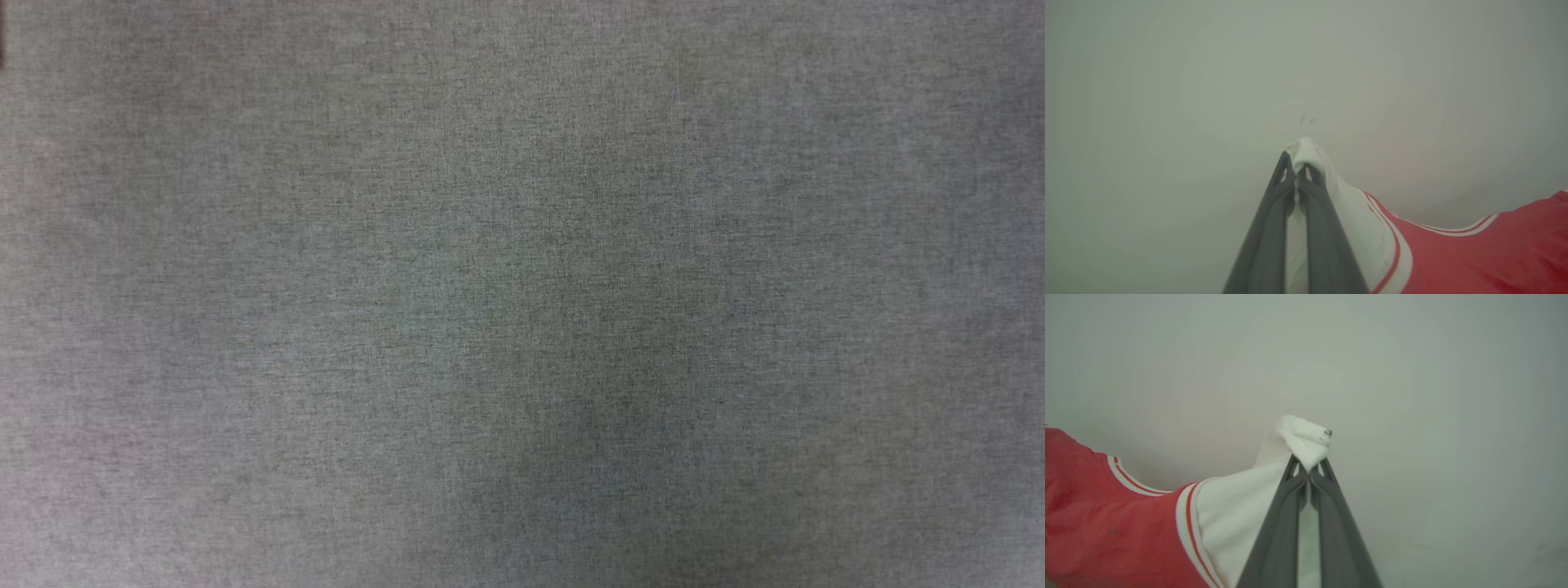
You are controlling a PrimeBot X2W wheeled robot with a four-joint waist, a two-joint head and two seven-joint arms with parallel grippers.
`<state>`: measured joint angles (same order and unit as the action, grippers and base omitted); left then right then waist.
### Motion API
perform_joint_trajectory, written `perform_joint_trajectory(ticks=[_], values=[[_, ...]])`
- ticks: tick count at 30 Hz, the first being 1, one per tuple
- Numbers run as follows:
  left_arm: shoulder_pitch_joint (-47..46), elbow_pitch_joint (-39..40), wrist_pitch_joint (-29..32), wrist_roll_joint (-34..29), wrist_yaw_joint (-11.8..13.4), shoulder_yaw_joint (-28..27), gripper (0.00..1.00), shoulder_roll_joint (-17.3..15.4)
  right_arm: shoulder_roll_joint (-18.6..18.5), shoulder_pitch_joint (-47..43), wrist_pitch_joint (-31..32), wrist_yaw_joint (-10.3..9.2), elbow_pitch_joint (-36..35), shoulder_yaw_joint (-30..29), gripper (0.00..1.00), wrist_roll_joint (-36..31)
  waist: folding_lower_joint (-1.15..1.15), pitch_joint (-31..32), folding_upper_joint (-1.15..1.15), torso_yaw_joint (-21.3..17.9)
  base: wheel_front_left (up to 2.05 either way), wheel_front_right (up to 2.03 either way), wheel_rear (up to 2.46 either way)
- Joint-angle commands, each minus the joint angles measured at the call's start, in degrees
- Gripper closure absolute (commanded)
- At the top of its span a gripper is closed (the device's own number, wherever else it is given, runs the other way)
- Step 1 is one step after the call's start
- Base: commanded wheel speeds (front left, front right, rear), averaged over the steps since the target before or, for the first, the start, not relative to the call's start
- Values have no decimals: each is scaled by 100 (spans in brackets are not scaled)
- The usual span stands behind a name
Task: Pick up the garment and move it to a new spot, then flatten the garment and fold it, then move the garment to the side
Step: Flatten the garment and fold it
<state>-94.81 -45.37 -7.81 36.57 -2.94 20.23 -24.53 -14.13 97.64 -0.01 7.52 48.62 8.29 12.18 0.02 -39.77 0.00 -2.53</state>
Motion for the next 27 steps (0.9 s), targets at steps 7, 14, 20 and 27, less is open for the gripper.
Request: perform_joint_trajectory(ticks=[7,14,20,27], values=[[844,-276,-209,279,-160,-42,100,104,51,-733,-4,-6,305,399,100,496,-2,454,0,29,0,0,0],[2363,-418,-440,751,-364,-163,100,68,-97,-2346,180,-6,161,864,100,1367,-2,1555,0,58,0,0,0],[4155,-89,-591,1101,-428,-180,100,102,-397,-4081,342,-6,-360,1133,100,2010,-2,2578,0,107,0,0,0],[6498,740,-633,1353,-149,-273,100,76,-607,-6146,473,-6,-1094,951,100,2519,-2,3513,0,140,0,0,0]])
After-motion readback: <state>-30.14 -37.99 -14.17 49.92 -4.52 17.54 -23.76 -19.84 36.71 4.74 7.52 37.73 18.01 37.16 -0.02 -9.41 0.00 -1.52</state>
